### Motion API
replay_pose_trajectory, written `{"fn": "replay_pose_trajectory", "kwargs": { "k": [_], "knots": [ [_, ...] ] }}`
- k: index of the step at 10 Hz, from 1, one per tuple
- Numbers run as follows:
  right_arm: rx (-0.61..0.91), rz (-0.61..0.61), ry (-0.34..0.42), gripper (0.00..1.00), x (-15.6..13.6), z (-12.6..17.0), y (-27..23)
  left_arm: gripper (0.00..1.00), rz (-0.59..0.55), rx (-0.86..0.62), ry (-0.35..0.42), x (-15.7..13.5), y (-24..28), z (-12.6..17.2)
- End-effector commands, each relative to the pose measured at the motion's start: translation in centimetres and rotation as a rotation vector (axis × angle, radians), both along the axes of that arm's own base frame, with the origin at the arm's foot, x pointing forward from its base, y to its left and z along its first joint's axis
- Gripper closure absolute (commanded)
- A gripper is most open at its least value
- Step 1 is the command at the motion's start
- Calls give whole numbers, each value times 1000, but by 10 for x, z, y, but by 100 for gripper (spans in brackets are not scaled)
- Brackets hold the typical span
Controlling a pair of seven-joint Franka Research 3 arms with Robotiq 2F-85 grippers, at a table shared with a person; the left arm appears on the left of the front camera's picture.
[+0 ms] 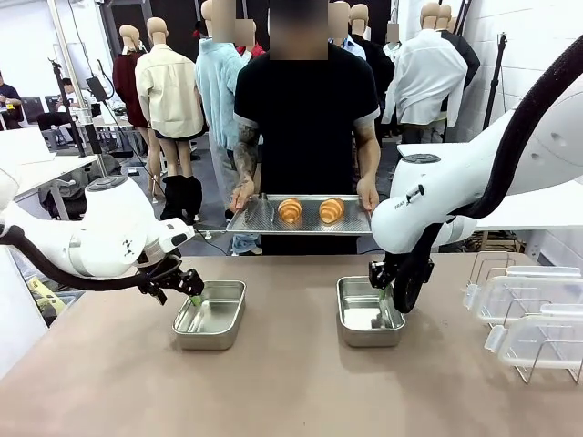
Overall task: Place the bread in airtight containers.
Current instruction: Lift both Airtight Container.
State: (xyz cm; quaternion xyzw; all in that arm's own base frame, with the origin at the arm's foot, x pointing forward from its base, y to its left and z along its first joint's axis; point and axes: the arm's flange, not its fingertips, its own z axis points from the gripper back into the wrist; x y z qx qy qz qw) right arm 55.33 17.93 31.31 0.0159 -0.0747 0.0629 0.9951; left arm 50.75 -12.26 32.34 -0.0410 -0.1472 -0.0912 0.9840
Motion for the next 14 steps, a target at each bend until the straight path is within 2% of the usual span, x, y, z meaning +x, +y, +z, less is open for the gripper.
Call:
{"fn": "replay_pose_trajectory", "kwargs": {
  "k": [1, 2, 4, 8, 11, 13, 14],
  "knots": [
    [-32, -27, -21, 79, 5, -2, 10, 43, 9, 1, 36, 6, -7, -1],
    [-41, -32, -27, 99, 5, -3, 11, 62, 9, 2, 40, 5, -9, -1],
    [-43, -39, -29, 100, 7, -4, 13, 100, 10, 9, 56, 7, -12, -4],
    [-43, -47, -29, 100, 8, -5, 13, 100, 1, 2, 82, 7, -14, -4],
    [-37, -111, -2, 100, 13, 1, 12, 100, 19, -21, 90, 4, -15, 1],
    [-96, -141, 121, 100, 32, 9, 13, 100, 47, -43, 82, 3, -14, 3],
    [-10, -91, 18, 100, 5, 2, 4, 100, -7, -3, 79, 2, -12, -4]
  ]
}}
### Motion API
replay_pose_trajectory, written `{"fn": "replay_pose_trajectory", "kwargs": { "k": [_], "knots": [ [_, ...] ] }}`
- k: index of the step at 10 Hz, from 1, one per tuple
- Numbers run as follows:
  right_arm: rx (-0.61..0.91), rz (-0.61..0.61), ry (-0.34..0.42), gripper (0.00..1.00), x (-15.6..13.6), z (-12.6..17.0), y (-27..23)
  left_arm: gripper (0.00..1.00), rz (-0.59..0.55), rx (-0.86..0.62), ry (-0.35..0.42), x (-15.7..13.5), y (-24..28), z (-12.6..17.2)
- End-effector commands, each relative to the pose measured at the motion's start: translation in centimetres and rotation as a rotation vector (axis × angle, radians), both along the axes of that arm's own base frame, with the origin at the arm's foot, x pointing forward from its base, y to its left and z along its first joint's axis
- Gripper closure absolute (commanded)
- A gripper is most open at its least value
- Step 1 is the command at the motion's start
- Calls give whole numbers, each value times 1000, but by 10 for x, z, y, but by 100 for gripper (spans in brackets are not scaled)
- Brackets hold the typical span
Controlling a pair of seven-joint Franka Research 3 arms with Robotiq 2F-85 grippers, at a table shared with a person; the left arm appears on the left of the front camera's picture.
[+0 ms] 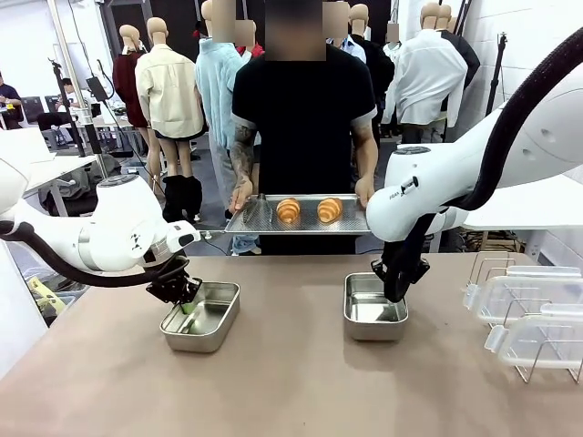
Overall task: Place the bread in airtight containers.
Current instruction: Lift both Airtight Container, then once an object is inside an Airtight Container , place the container in the center of the table.
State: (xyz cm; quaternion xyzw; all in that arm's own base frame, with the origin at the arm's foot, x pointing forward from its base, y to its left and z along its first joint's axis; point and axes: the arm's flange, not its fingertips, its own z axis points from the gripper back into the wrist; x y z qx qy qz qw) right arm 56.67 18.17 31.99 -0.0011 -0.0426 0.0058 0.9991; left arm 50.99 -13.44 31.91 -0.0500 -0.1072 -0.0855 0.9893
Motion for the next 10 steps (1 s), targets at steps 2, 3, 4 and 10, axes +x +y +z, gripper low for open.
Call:
{"fn": "replay_pose_trajectory", "kwargs": {
  "k": [2, 3, 4, 10],
  "knots": [
    [18, 25, -47, 100, -8, -5, 2, 100, -13, 8, -3, 0, 0, 0],
    [18, 25, -47, 100, -8, -5, 2, 100, -13, 8, -3, 0, 0, 0],
    [18, 25, -47, 100, -8, -5, 2, 100, -13, 8, -3, 0, 0, 0],
    [51, 33, -53, 100, -23, 22, 7, 100, 15, 20, -34, -16, -51, 32]
  ]
}}
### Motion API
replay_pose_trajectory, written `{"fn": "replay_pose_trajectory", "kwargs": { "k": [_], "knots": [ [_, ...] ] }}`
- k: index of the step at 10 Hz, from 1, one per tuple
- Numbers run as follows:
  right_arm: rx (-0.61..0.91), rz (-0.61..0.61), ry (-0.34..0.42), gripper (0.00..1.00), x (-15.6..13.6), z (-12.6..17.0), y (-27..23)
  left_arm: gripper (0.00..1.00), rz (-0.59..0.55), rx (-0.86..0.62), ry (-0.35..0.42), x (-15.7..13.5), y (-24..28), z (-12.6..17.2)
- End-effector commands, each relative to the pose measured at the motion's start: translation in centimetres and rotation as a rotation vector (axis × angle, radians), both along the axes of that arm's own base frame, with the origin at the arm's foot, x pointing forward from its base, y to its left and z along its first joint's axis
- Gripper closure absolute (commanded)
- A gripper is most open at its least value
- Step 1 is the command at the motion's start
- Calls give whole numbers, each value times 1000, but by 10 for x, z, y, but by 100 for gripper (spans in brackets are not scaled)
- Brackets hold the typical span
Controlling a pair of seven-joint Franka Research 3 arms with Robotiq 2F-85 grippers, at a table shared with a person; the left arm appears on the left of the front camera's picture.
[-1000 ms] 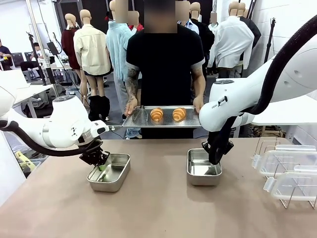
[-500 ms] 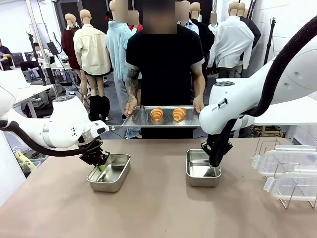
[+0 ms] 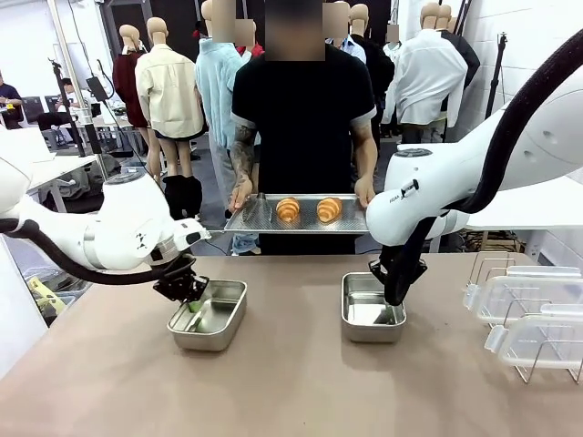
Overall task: Place the bread in airtight containers.
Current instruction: Once an object is inside an Airtight Container , place the container in the center of the table.
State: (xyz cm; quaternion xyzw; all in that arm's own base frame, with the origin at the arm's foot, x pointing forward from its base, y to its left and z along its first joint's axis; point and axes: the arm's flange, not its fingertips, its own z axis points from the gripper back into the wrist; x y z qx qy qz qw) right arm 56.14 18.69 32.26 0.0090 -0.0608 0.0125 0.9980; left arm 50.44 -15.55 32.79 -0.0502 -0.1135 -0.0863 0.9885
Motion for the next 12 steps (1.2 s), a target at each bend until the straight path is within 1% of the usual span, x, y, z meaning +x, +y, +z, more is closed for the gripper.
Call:
{"fn": "replay_pose_trajectory", "kwargs": {
  "k": [1, 2, 3, 4, 5, 6, 7, 8, 9, 10, 11, 12],
  "knots": [
    [55, 19, -52, 100, -31, 47, 6, 100, 21, 45, -57, -20, -46, 47],
    [80, 37, -78, 100, -42, 76, 8, 100, 26, 60, -93, -24, -56, 71],
    [92, 85, -89, 100, -50, 100, 8, 100, 10, 50, -103, -29, -63, 92],
    [64, 51, -104, 100, -56, 120, 10, 100, 22, 58, -103, -30, -67, 113],
    [64, 17, -97, 100, -57, 132, 7, 100, 51, 54, -100, -30, -62, 126],
    [72, 12, -64, 100, -55, 138, 1, 100, 59, 51, -101, -29, -56, 139],
    [54, 5, -32, 100, -54, 141, -1, 100, 94, 56, -133, -29, -52, 150],
    [37, -8, -19, 100, -53, 143, 0, 100, 108, 49, -139, -27, -46, 160],
    [36, -1, -16, 100, -51, 142, 1, 100, 110, 25, -136, -24, -42, 162],
    [40, 6, -48, 100, -61, 142, -3, 100, 110, 26, -123, -20, -40, 153],
    [40, 6, -48, 100, -61, 142, -3, 100, 74, 35, -135, -25, -40, 158],
    [40, 6, -48, 100, -61, 142, -3, 100, 74, 35, -135, -25, -40, 158]
  ]
}}
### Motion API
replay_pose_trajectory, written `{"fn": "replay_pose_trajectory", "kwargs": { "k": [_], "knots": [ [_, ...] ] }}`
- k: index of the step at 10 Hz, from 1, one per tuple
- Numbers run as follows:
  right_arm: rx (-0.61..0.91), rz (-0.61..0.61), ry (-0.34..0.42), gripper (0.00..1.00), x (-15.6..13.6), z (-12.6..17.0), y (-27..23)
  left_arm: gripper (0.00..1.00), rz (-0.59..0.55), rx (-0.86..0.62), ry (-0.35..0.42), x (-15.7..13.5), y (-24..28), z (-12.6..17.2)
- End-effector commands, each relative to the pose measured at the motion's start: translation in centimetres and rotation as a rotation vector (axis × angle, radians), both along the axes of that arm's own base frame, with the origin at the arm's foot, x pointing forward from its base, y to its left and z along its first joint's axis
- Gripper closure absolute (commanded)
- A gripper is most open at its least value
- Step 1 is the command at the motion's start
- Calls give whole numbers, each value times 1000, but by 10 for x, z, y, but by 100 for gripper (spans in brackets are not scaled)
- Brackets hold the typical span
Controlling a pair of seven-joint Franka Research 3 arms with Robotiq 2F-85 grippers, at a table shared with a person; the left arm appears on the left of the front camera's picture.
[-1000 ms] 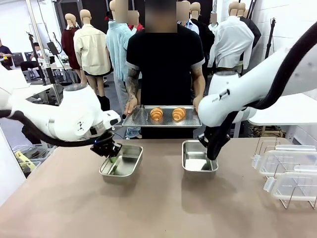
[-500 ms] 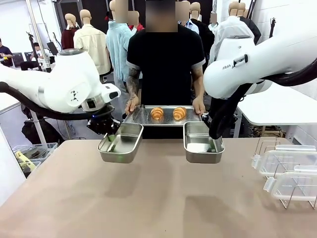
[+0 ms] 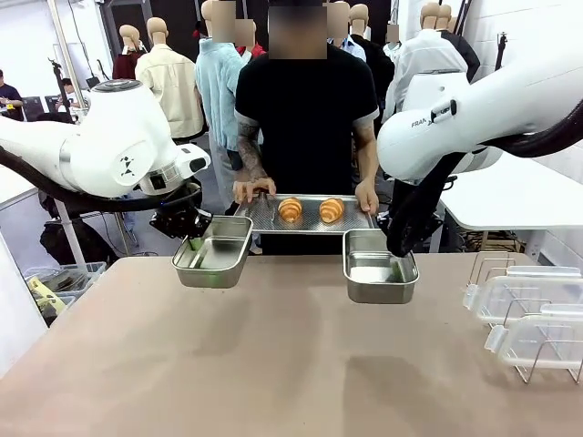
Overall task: Place the bread in airtight containers.
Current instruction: Once an object is inside an Airtight Container , place the container in the center of the table.
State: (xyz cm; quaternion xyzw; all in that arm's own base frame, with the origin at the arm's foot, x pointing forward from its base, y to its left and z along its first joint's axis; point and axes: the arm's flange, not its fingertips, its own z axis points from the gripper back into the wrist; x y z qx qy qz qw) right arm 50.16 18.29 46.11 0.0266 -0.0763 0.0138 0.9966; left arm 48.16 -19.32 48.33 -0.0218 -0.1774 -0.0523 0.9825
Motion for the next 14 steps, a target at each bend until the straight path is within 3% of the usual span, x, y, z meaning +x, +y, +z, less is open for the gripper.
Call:
{"fn": "replay_pose_trajectory", "kwargs": {
  "k": [1, 14],
  "knots": [
    [5, 1, -17, 100, -1, 3, 0, 100, -6, -1, -5, -2, -2, 3],
    [5, 1, -17, 100, -1, 3, 0, 100, -6, -1, -5, -2, -2, 3]
  ]
}}
